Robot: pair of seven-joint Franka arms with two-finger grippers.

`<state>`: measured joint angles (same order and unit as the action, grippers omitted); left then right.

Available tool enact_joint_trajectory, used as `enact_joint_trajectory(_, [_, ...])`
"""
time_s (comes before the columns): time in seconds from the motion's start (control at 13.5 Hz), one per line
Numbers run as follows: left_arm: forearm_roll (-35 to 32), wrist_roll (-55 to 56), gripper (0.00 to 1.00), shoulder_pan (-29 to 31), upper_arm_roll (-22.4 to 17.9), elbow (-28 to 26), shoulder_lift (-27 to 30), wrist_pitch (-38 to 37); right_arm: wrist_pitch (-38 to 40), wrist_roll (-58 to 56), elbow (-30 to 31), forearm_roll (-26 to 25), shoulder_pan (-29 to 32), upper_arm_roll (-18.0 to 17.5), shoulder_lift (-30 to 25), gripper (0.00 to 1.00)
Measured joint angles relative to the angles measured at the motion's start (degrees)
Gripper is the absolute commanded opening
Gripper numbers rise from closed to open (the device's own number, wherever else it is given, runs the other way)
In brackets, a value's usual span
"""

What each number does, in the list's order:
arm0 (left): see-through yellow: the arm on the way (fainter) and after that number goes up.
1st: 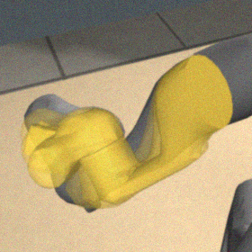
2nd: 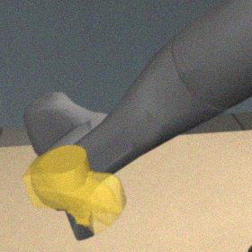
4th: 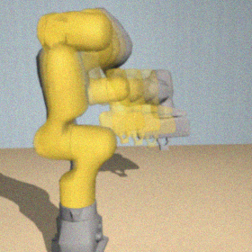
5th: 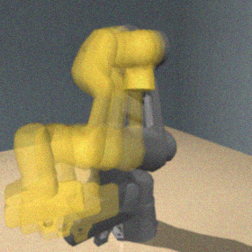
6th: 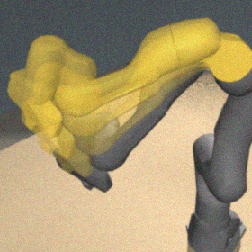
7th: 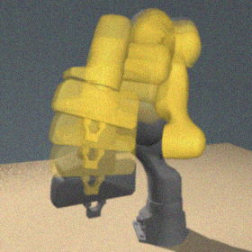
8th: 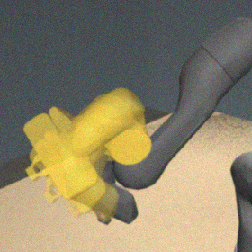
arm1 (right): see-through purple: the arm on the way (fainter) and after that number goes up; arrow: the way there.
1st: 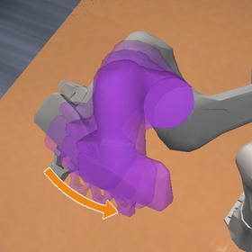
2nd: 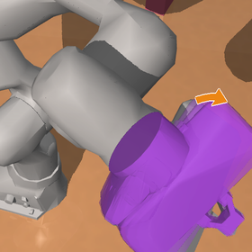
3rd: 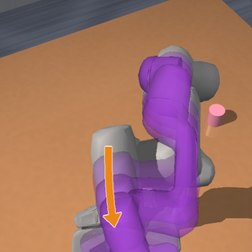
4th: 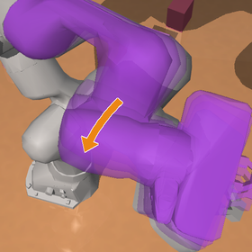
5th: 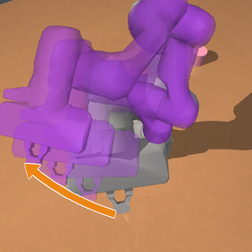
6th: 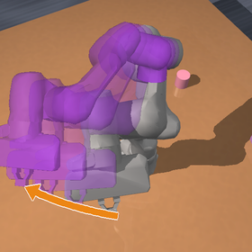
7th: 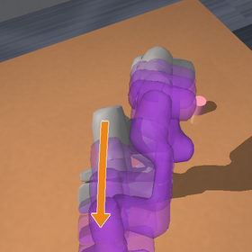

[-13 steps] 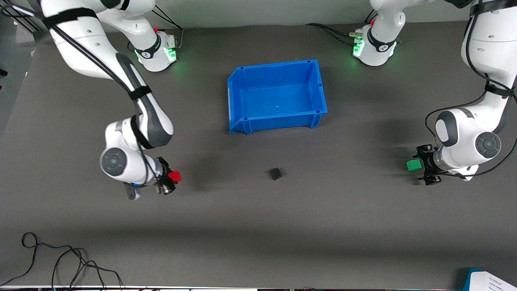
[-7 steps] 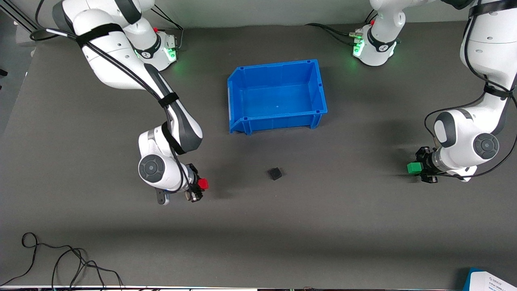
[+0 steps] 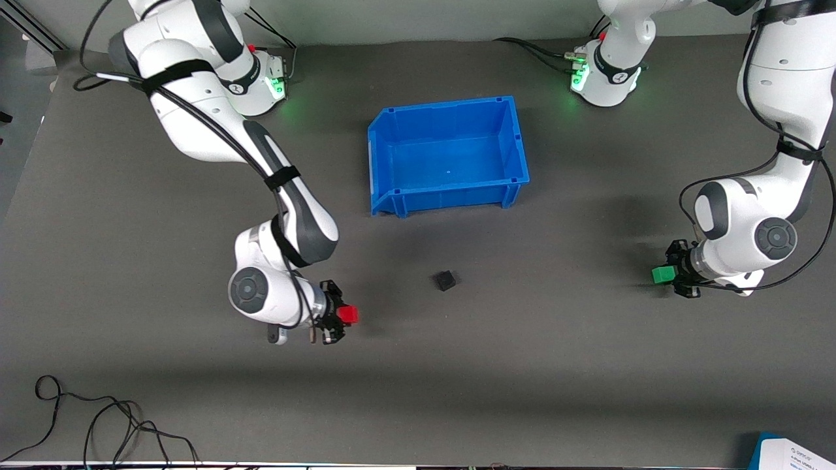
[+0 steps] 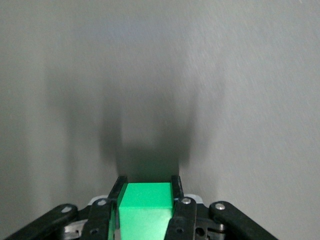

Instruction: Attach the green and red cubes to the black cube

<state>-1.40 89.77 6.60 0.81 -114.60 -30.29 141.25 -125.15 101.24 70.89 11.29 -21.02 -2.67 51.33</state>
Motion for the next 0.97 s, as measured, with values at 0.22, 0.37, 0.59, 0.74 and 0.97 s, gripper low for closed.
enact_joint_trajectory(0.22, [0.0,2.3,0.00,-3.7,0.4,4.4,0.1,-6.5,-1.6,2.1,-4.2,0.1,-0.6,-0.3,3.1,0.19])
enact_joint_trajectory(0.37, [0.1,4.9,0.00,-6.3,0.7,7.4,0.1,-9.7,-5.6,5.1,-6.0,0.3,-0.7,-2.9,5.4,0.18])
enact_joint_trajectory(0.59, [0.4,11.2,0.00,-11.5,1.0,9.7,0.1,-10.7,-11.6,9.5,-7.2,0.3,-3.2,-4.6,8.7,0.16])
enact_joint_trajectory(0.74, [2.2,13.8,0.00,-14.8,1.2,10.5,0.1,-10.8,-14.3,11.3,-7.4,0.3,-4.9,-4.9,10.1,0.16])
enact_joint_trajectory(0.97, [6.7,14.6,0.00,-17.9,1.2,11.9,0.0,-11.8,-14.8,11.8,-7.5,-0.2,-7.6,-4.9,11.1,0.16])
